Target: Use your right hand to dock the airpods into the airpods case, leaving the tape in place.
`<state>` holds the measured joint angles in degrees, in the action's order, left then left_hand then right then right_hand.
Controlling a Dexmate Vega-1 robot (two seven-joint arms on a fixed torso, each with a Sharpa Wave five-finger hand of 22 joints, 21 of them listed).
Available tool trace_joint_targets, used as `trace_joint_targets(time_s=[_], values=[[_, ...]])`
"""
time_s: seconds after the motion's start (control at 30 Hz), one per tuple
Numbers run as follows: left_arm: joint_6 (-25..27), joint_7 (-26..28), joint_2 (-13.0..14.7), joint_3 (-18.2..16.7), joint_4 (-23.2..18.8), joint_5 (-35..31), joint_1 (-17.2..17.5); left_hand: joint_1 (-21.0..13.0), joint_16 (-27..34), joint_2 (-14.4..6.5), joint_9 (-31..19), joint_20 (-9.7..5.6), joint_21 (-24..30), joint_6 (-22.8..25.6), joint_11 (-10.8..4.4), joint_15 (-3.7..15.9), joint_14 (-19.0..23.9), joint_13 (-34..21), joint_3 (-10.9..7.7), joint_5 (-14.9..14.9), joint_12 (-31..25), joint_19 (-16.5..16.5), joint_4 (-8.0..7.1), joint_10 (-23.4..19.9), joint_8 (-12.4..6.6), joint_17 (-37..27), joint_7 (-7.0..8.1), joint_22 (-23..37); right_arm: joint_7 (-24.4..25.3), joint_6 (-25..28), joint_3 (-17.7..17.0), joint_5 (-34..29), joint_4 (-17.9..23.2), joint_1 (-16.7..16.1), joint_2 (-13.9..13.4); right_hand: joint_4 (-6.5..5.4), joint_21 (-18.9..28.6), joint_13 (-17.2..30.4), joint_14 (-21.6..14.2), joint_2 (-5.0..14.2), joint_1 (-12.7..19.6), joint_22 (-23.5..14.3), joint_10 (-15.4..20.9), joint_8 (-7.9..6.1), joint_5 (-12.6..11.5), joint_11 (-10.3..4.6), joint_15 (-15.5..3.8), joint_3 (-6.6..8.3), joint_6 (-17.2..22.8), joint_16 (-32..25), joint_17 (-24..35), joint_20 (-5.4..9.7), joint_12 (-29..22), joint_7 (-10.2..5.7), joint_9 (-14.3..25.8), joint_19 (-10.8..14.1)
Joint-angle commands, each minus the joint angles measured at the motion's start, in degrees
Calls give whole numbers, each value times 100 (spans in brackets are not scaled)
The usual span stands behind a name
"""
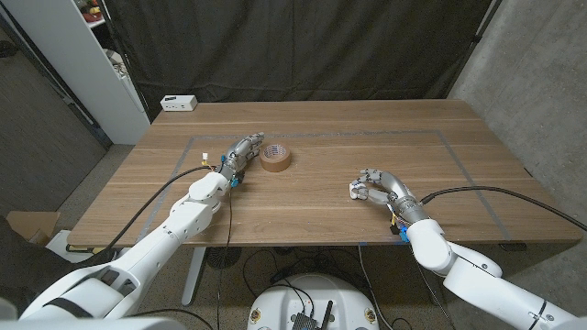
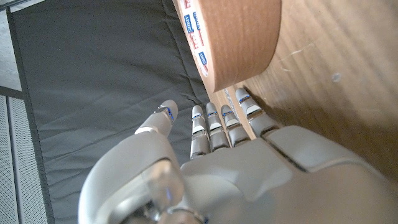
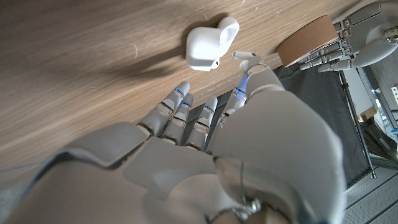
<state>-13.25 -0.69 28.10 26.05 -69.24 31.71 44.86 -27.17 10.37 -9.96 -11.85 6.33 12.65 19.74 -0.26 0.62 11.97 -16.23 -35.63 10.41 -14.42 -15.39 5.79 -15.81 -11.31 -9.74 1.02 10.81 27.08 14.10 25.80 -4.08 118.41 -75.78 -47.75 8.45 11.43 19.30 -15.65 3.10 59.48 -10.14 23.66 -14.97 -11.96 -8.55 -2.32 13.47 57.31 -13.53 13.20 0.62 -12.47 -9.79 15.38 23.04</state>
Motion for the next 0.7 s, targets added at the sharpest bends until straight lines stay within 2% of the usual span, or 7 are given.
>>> trace_joint_targets(time_s=[0.03,0.33,0.7], values=[[17,-33,-17,25,60,-18,-60,-48,5,-2,-19,44,-10,4,-17,22,10,-11,-21,29,19,41,31,-25,-14,-12,13,5,64,132,7,-3,-39,-45,134,8,-31,0,112,-50,-11,-1,-109,11,-24,40,-757,49,-8,61,16,-106,38,16,12,-74],[20,-96,-31,37,153,-15,-131,-59,3,0,-19,56,-22,-3,-15,23,1,-10,-14,29,22,71,42,-22,-13,-9,26,5,132,228,47,5,-49,-42,221,6,-49,-17,239,-80,-34,0,-207,13,-27,62,-649,55,-8,108,18,-162,76,-6,7,-159],[-8,-216,-83,61,353,-3,-252,-68,3,0,-19,66,-26,-13,-25,23,-7,-8,-3,29,24,84,51,-19,-11,-7,24,5,245,350,87,-8,-94,-52,288,-4,-49,-31,323,-91,-64,1,-333,7,-31,111,-619,62,8,131,25,-185,115,-18,3,-195]])
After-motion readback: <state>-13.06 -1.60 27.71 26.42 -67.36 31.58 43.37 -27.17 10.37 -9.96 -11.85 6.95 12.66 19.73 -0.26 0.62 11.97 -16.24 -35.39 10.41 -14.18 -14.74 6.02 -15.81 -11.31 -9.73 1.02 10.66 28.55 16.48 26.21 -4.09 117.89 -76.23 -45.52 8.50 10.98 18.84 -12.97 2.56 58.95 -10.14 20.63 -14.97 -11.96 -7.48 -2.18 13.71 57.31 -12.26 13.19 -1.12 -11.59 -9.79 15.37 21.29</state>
